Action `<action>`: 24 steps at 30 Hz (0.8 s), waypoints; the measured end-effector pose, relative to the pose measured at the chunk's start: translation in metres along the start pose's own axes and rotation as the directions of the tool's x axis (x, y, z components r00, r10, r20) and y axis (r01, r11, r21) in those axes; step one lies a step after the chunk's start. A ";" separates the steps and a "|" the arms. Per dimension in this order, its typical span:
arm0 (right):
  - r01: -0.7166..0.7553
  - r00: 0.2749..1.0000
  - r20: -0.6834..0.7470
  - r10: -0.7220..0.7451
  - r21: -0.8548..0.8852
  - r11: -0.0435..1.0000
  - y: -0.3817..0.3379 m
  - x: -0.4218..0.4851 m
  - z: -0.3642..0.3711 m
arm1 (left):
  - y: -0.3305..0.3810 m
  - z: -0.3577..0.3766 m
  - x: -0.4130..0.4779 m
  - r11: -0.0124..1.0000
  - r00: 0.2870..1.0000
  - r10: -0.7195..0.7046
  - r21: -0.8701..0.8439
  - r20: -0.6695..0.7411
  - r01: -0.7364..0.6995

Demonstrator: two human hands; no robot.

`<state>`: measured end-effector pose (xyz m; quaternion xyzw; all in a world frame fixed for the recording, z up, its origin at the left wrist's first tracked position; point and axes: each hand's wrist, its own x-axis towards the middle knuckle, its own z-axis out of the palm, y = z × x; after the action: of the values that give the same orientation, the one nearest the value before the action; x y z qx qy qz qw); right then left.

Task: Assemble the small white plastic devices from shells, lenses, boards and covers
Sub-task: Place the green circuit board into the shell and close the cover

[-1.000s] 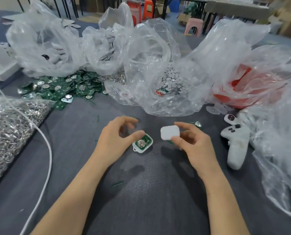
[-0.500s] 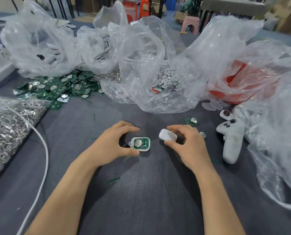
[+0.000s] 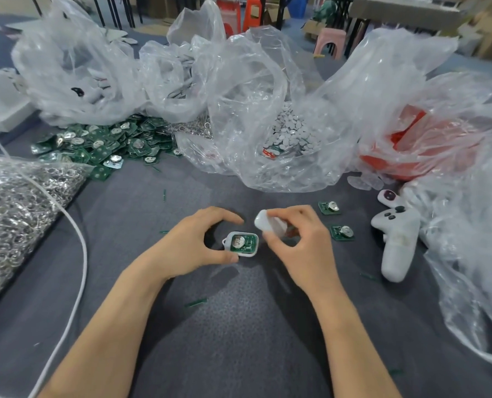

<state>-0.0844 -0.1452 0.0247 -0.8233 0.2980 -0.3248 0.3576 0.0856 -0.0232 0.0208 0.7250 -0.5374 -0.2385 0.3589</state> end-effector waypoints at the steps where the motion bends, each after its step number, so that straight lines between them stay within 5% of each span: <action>1: -0.012 1.000 0.015 0.013 -0.059 0.998 0.003 0.000 -0.001 | 0.001 0.000 -0.001 1.000 1.000 -0.004 0.014 0.010 0.004; 5: 0.045 0.996 0.081 -0.026 -0.241 0.969 0.006 -0.004 0.005 | -0.001 0.003 0.001 0.991 0.999 0.032 0.126 0.019 -0.034; 9: 0.110 0.992 0.076 -0.102 -0.105 0.988 -0.001 -0.006 0.010 | -0.002 0.009 0.001 0.981 0.997 0.076 0.180 -0.020 -0.071; 24: 0.146 0.980 0.156 -0.123 -0.141 0.979 -0.004 -0.006 0.022 | 0.003 0.015 0.001 0.962 0.994 0.101 0.258 -0.048 -0.085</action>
<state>-0.0704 -0.1302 0.0148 -0.8881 0.2383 -0.2634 0.2918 0.0736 -0.0288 0.0139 0.7460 -0.5859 -0.1278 0.2896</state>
